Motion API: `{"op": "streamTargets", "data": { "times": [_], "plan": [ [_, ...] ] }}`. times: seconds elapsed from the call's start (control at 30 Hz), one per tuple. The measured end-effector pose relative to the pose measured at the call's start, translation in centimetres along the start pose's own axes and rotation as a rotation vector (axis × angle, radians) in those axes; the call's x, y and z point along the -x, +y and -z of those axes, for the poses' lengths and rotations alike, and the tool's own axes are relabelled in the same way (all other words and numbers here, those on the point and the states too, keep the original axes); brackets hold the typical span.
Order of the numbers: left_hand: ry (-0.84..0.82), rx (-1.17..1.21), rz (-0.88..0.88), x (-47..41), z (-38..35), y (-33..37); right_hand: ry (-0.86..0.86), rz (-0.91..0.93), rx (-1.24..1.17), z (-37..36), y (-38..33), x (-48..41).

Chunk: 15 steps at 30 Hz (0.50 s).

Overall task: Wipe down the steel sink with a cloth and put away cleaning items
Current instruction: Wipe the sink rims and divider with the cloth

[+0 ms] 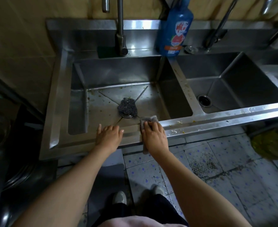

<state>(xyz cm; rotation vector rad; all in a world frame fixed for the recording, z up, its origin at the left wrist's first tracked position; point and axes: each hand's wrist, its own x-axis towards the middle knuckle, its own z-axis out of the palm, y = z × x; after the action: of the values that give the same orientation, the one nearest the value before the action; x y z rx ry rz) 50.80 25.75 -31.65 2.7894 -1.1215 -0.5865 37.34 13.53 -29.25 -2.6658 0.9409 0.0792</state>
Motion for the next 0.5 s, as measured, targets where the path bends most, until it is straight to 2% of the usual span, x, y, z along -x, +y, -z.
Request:
{"op": "streamTargets", "data": {
  "times": [0.17, 0.5],
  "plan": [
    [0.103, 0.024, 0.062, -0.1, -0.8, 2.7, 0.041, 0.082, 0.011, 0.8, 2.9, -0.4],
    [0.149, 0.053, -0.017, -2.3, -2.3, 13.7, 0.062, 0.185, 0.046, 3.1, 11.6, -1.7]
  ]
}}
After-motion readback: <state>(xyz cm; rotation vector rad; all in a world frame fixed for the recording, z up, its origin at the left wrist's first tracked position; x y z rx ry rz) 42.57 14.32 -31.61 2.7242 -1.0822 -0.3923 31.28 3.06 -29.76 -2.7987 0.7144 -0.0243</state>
